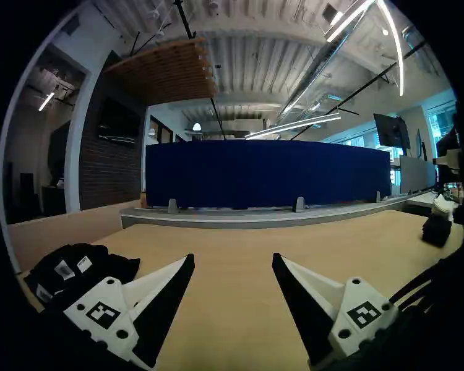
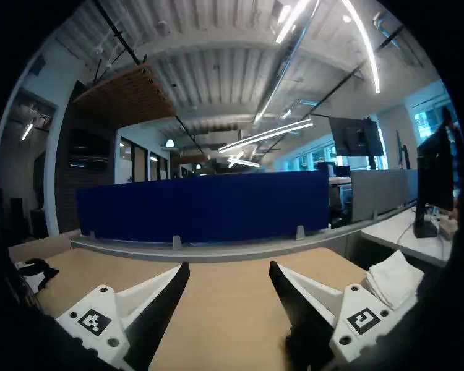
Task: Fold towel
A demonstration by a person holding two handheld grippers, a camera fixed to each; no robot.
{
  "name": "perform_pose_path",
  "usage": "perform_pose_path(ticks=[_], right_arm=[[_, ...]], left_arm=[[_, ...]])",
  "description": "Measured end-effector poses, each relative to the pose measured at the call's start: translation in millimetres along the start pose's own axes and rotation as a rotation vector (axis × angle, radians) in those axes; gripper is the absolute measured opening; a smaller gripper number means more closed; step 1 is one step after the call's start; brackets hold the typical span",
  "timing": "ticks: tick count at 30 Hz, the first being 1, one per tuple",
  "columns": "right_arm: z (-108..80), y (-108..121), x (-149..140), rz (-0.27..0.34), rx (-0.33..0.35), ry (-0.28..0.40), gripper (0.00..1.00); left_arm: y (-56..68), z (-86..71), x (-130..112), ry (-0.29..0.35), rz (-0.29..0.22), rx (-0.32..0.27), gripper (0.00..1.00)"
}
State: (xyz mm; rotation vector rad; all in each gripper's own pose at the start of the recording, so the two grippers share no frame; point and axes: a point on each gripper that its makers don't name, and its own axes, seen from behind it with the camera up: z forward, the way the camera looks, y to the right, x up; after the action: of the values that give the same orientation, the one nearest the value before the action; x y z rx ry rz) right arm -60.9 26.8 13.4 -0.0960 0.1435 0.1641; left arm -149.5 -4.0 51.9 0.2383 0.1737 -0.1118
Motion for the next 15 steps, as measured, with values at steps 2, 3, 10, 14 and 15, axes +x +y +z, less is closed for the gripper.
perform_pose_path(ticks=[2, 3, 10, 14, 15], right_arm=[[-0.5, 2, -15, 0.002, 0.0, -0.007, 1.0], [-0.5, 3, -22, 0.002, 0.001, -0.01, 1.0], [2.6, 3, -63, -0.004, 0.02, -0.02, 1.0], [5.1, -1, -77, 0.0, 0.03, -0.021, 1.0], [5.7, -1, -81, 0.003, 0.03, -0.022, 1.0]], left_arm=[[0.1, 0.2, 0, 0.0, 0.0, 0.0, 0.93], [0.2, 0.2, 0, 0.0, 0.0, 0.0, 0.93], [0.7, 0.0, 1, 0.0, 0.0, 0.0, 0.93], [1.0, 0.0, 1, 0.0, 0.0, 0.0, 0.93], [1.1, 0.1, 1, 0.0, 0.0, 0.0, 0.93]])
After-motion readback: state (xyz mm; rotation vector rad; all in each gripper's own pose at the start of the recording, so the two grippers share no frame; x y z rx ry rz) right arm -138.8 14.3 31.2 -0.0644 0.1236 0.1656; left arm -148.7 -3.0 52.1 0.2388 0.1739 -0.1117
